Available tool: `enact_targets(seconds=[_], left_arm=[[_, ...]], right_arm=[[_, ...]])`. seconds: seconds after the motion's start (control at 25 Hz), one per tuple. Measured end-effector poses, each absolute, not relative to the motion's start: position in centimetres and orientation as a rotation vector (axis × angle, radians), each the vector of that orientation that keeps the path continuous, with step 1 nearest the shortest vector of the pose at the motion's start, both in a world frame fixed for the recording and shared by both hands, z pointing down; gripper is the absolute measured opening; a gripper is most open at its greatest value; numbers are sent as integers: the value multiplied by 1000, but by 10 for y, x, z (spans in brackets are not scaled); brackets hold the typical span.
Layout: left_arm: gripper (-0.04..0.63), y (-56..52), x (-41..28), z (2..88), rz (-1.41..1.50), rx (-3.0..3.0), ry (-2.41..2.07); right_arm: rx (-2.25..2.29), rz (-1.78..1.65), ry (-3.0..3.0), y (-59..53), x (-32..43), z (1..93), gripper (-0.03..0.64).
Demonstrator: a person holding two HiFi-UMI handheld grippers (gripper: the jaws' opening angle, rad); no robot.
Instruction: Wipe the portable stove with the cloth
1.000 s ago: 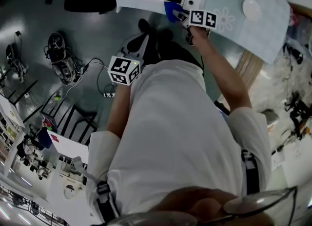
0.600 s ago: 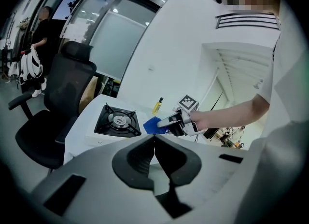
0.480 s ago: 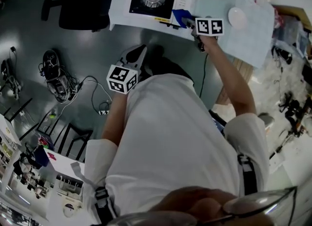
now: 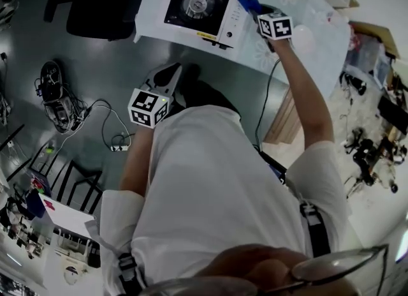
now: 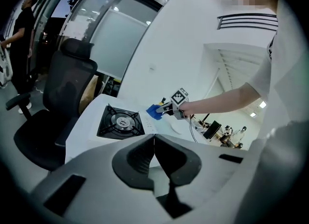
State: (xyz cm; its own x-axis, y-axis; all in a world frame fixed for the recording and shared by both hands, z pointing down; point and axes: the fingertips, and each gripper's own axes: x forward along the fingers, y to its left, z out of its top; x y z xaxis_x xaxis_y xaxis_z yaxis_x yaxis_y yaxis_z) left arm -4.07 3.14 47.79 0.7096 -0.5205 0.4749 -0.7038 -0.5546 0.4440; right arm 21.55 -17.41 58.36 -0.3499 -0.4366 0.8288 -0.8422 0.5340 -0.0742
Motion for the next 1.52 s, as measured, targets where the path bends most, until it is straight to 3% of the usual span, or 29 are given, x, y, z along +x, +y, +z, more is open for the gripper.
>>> enact_targets(seconds=[0.36,0.68,1.52], left_arm=[[34,24,-42,487,371,2235,-958],[32,20,-40,499,378,2228,-948],[32,43,-52,495,388,2240,-913]], right_arm=[[947,361,-1917,-236,223,608,113],[816,185,-1893,-221,203,637,112],[808,320,-1951,-139,184,644,112]])
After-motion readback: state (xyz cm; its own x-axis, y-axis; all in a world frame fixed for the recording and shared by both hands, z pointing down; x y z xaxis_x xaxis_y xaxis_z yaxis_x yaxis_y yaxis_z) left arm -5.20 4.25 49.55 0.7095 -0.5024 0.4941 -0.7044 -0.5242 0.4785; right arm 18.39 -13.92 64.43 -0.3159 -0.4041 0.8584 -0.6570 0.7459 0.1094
